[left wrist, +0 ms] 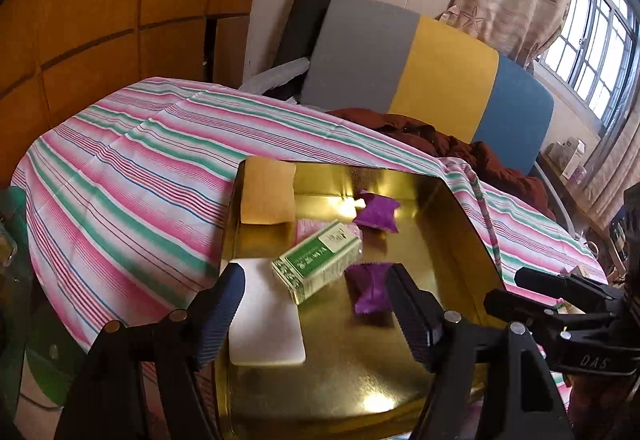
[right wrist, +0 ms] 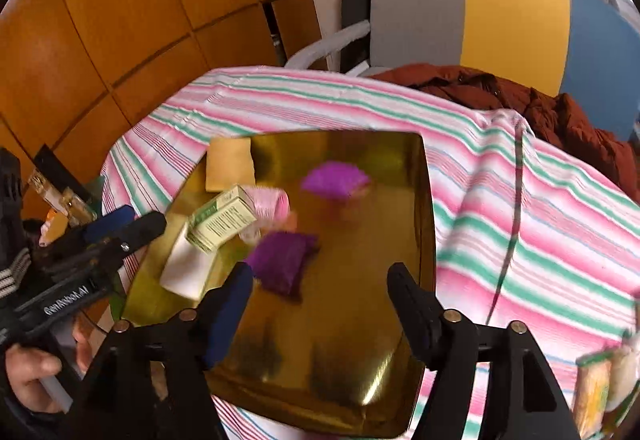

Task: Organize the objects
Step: 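Release the cream box and purple candy into the gold tray with both grippers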

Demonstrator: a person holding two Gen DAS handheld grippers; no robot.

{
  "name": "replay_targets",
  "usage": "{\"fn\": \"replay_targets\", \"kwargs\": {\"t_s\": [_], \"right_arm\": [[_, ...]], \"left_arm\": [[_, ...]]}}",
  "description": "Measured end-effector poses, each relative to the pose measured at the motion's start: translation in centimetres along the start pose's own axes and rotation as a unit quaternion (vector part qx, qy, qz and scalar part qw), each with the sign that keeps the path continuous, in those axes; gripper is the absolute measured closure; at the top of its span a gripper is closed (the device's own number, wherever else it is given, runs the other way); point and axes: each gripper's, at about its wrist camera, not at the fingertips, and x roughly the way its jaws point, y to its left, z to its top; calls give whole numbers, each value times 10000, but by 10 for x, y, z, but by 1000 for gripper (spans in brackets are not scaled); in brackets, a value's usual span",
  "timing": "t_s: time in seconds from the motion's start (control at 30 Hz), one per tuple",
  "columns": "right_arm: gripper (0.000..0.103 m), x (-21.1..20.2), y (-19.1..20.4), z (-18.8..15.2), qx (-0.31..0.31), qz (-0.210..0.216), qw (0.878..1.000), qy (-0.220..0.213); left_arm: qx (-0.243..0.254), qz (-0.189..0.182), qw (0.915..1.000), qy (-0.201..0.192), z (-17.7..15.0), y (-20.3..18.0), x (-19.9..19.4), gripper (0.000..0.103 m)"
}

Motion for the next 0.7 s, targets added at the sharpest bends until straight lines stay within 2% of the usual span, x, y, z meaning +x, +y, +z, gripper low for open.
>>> {"fn": "replay_targets", "kwargs": {"t_s": [0.37,0.7], "right_arm": [[17,-31,15,-27,-75,-449,9977,-505],[11,-47,19,-43,-24,-736,9944,-764]], "left_arm": [[221,146,9996,-42,-14,-15,-19,29],[456,145,9987,-170,-26,-30,-35,29]]}}
